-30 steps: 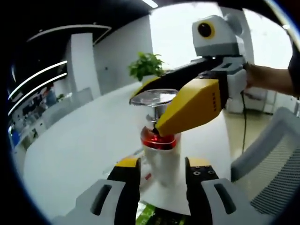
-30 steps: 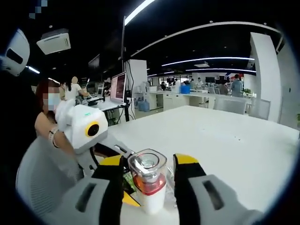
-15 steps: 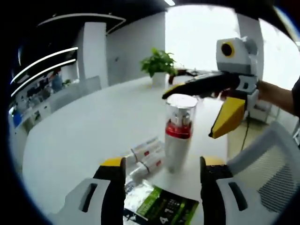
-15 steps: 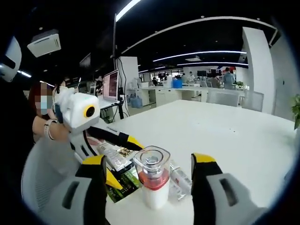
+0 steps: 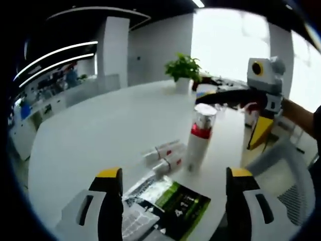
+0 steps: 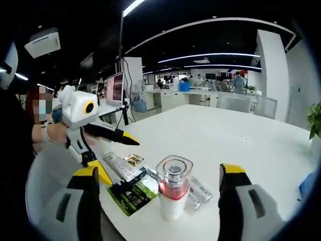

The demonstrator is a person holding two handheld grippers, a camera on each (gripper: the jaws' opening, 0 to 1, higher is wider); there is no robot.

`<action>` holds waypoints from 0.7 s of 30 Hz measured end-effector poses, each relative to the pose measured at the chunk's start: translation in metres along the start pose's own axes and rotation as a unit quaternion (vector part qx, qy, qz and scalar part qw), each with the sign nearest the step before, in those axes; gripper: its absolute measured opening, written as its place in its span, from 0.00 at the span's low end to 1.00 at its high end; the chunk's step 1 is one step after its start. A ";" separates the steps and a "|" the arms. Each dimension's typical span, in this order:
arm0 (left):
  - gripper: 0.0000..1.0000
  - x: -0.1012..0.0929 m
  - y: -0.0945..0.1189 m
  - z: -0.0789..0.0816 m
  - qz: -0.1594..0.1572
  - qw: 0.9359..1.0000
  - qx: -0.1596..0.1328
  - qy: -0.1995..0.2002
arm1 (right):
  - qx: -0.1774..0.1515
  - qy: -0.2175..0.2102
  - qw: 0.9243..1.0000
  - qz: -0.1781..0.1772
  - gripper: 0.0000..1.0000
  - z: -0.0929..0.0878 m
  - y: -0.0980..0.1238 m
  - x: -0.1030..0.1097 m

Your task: Arrange the skincare products in the storage area until every visible bottle or jar stands upright without overlapping.

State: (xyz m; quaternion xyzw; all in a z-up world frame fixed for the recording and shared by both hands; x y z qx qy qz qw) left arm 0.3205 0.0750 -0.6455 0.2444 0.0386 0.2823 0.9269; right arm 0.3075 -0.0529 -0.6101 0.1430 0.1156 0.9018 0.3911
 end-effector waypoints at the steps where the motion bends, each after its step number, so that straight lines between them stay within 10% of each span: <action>1: 0.81 0.002 0.004 0.000 0.003 1.000 -0.002 0.003 | 0.002 0.001 1.000 0.000 0.99 0.000 0.000 0.002; 21: 0.97 0.026 0.079 -0.018 0.056 0.998 -0.006 0.028 | 0.011 0.011 0.997 -0.069 0.99 0.002 0.008 0.021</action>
Point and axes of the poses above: the point that each gripper's makers call its tool centre point, and the gripper's own axes: y roughly backward along the fingers, x roughly to its left, z roughly out of its top, the point moved 3 cm from there along y, roughly backward along the fingers, and after that the axes turned 9 degrees about -y, right-handed, at the moved point
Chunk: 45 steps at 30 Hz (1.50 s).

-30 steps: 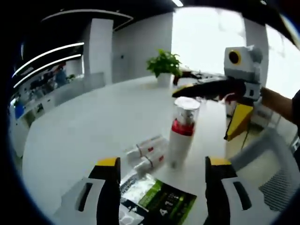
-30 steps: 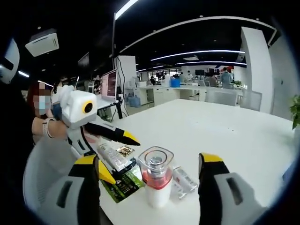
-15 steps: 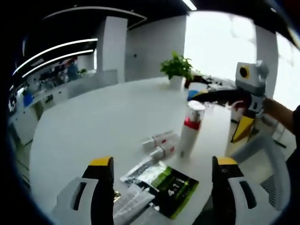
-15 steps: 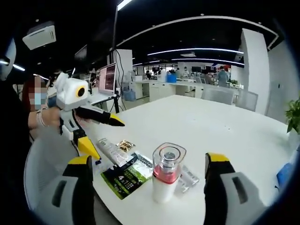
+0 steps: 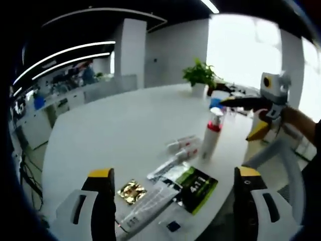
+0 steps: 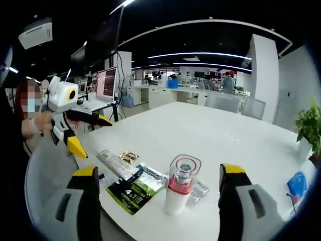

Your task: Arrange the skincare products in the storage area until every visible bottle or jar stands upright without overlapping.

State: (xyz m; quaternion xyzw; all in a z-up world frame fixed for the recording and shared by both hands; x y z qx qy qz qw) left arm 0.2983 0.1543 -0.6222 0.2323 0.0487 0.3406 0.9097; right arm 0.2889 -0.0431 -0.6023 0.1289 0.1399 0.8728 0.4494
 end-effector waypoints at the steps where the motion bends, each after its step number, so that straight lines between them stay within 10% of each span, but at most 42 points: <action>1: 0.97 0.002 0.003 -0.002 0.003 1.000 0.002 -0.001 | 0.002 -0.001 1.000 -0.001 0.99 -0.001 0.000 0.001; 28: 0.97 0.024 0.052 -0.057 -0.041 0.995 0.073 -0.047 | 0.037 -0.007 0.995 -0.092 1.00 -0.019 0.006 0.029; 45: 0.97 0.026 0.044 -0.065 0.009 0.992 0.121 -0.025 | 0.073 -0.041 0.996 -0.012 1.00 -0.048 -0.007 0.031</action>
Point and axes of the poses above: the point that each gripper's makers call its tool centre point, and the gripper's own axes: y roughly backward along the fingers, x roughly to its left, z roughly out of its top, the point moved 3 cm from there along y, roughly backward along the fingers, and after that the axes turned 9 degrees about -y, right-handed, at the moved point
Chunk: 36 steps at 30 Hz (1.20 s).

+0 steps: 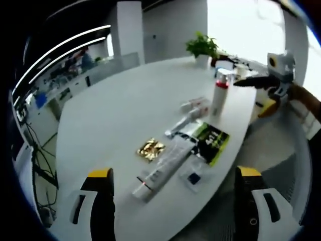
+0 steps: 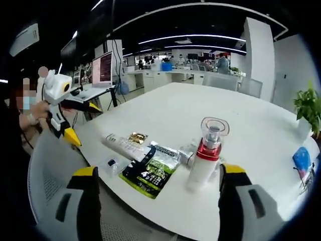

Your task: Arrange the skincare products in the storage area until every visible bottle or jar stands upright without overlapping.

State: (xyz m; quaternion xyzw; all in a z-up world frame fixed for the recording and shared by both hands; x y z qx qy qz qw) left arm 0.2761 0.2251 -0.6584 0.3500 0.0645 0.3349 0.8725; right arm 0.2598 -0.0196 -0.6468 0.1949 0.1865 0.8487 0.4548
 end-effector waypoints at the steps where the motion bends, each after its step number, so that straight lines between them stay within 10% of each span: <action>1: 0.97 0.000 -0.001 -0.001 0.003 1.000 0.004 0.002 | -0.003 0.003 1.000 0.004 0.99 0.000 -0.002 0.001; 11: 0.97 0.001 -0.003 -0.010 0.011 1.000 0.014 0.019 | 0.006 -0.008 0.999 0.033 0.77 -0.007 -0.019 0.016; 36: 0.97 0.015 -0.030 -0.023 -0.045 0.997 0.044 -0.036 | 0.179 0.035 0.983 0.034 0.46 -0.061 -0.086 0.029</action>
Point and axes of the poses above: the point that each gripper's makers call its tool centre point, and the gripper's own axes: y roughly backward along the fingers, x roughly to its left, z roughly out of its top, the point moved 3 cm from there along y, roughly backward along the fingers, and after that the axes turned 9 degrees about -y, right-handed, at the moved point
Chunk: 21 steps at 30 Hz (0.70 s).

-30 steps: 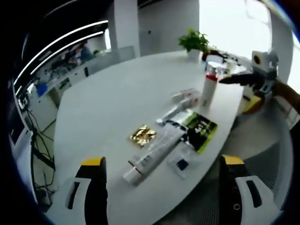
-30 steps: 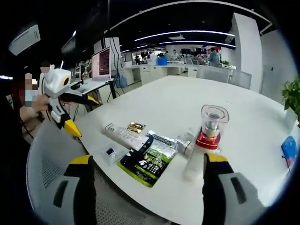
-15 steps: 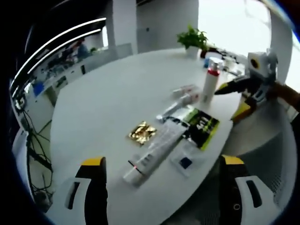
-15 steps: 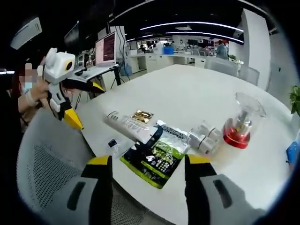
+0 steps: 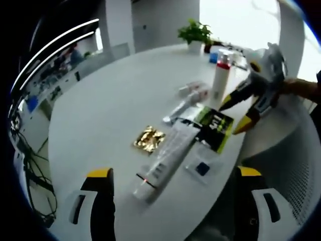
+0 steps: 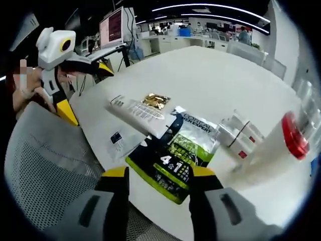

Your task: Arrange the skincare products in the storage area until every visible bottle or jar stands upright without overlapping.

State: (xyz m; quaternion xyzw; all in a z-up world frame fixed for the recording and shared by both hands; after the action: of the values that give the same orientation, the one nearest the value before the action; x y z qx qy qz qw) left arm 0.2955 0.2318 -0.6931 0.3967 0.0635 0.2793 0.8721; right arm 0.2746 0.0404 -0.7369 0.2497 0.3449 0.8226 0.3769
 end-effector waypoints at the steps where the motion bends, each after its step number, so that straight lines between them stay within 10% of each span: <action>1: 0.97 0.000 0.000 0.000 0.000 1.000 0.000 0.000 | 0.001 0.001 1.000 -0.002 0.45 0.000 -0.001 0.000; 21: 0.97 0.001 -0.012 -0.007 -0.031 0.999 0.024 -0.018 | 0.075 0.039 0.996 -0.032 0.34 0.000 -0.024 -0.011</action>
State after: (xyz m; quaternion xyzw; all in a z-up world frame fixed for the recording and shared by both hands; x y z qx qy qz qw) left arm 0.2993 0.2311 -0.7067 0.4205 0.0666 0.2429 0.8716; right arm 0.2921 0.0434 -0.7570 0.2335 0.4276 0.7911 0.3698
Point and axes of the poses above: the point that each gripper's makers call its tool centre point, and the gripper's own axes: y roughly backward along the fingers, x roughly to its left, z roughly out of its top, the point moved 3 cm from there along y, roughly backward along the fingers, and after that the axes turned 9 degrees about -y, right-handed, at the moved point
